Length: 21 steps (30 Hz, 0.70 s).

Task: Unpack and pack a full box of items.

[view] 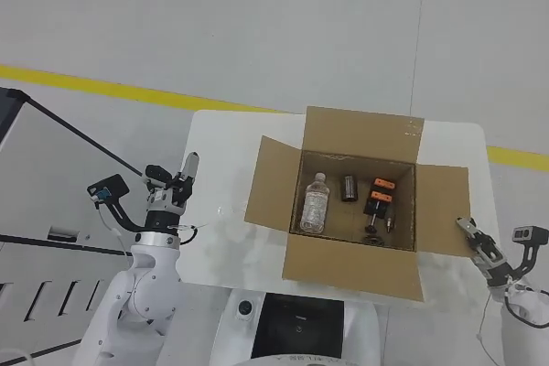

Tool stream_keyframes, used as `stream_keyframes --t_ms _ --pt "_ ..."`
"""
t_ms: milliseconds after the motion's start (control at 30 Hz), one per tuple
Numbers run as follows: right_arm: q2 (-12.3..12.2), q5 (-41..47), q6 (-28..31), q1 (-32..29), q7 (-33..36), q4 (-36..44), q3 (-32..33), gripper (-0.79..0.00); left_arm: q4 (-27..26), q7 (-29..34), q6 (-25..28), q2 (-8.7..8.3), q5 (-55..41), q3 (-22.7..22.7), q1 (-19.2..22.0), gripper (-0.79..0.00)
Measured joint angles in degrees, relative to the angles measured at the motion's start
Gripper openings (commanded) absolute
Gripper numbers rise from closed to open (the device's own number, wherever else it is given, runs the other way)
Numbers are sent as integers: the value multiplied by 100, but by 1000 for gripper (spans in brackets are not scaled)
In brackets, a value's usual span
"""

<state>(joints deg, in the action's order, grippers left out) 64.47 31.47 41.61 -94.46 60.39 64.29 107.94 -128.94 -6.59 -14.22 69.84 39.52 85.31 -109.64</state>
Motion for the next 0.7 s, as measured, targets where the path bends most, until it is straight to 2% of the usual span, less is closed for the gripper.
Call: stream_keyframes --t_ms 267,433,600,700 --pt "-32 243 175 98 56 -80 10 0 0 0 0 0 0 0 0 0" --pt "-105 379 241 13 -12 -85 289 0 0 0 0 0 0 0 0 0" --pt "-220 199 523 -177 -382 -156 938 0 0 0 0 0 0 0 0 0" --pt "-272 -439 715 -246 -958 -222 1265 0 0 0 0 0 0 0 0 0"
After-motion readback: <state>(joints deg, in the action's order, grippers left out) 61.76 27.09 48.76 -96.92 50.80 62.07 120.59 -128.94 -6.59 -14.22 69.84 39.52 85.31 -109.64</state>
